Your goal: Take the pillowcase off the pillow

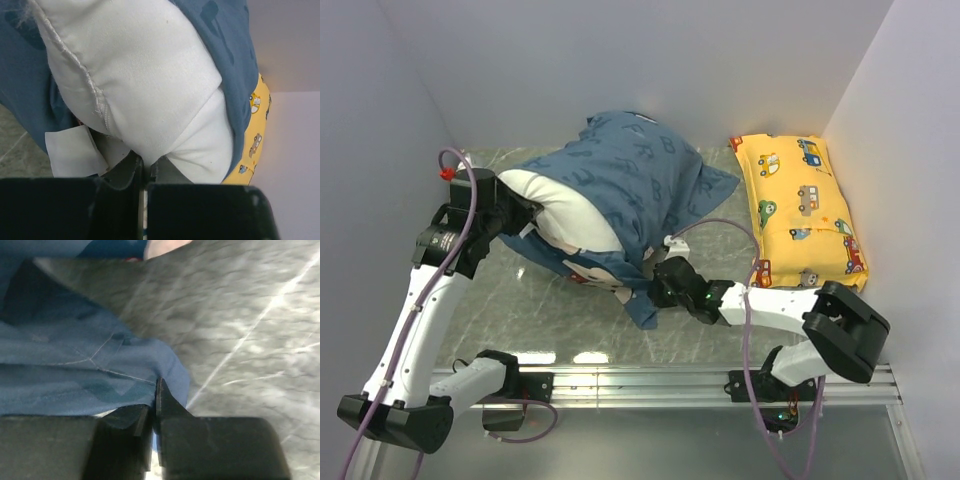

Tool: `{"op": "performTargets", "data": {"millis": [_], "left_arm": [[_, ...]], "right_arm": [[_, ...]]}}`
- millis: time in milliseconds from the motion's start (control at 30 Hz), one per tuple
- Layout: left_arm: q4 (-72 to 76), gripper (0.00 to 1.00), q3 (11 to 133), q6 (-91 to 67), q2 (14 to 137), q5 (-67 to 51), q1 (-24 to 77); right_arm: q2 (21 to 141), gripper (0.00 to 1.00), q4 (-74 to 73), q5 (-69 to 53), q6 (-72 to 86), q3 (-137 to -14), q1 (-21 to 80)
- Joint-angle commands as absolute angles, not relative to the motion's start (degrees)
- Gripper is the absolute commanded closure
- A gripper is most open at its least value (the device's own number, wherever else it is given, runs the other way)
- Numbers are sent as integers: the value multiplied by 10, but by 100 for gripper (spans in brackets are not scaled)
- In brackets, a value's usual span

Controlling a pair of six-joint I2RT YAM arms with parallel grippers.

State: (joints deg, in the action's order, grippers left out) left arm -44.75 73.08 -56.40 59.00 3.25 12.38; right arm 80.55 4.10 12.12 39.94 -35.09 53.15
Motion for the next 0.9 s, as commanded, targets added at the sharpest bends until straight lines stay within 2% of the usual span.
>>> {"op": "performTargets", "data": {"millis": [0,67,100,200,433,600,867], "left_arm": [[-301,100,747,-575,555,70,105],[-296,100,732,-576,553,65,105],[-293,100,726,-578,548,63,105],[-283,100,706,-582,543,58,106],[-280,100,698,-583,539,58,110],[-280,100,697,-586,541,65,119],[-272,100,688,-593,550,73,134]], "right_arm": [[775,76,-37,132,356,-374,568],[745,63,-61,165,331,-399,626],[715,53,-82,188,325,-412,641],[656,41,-113,205,312,-429,674],[572,33,-106,224,273,-471,708],[643,27,-108,257,237,-588,708],[784,25,-141,246,150,-764,707]]}}
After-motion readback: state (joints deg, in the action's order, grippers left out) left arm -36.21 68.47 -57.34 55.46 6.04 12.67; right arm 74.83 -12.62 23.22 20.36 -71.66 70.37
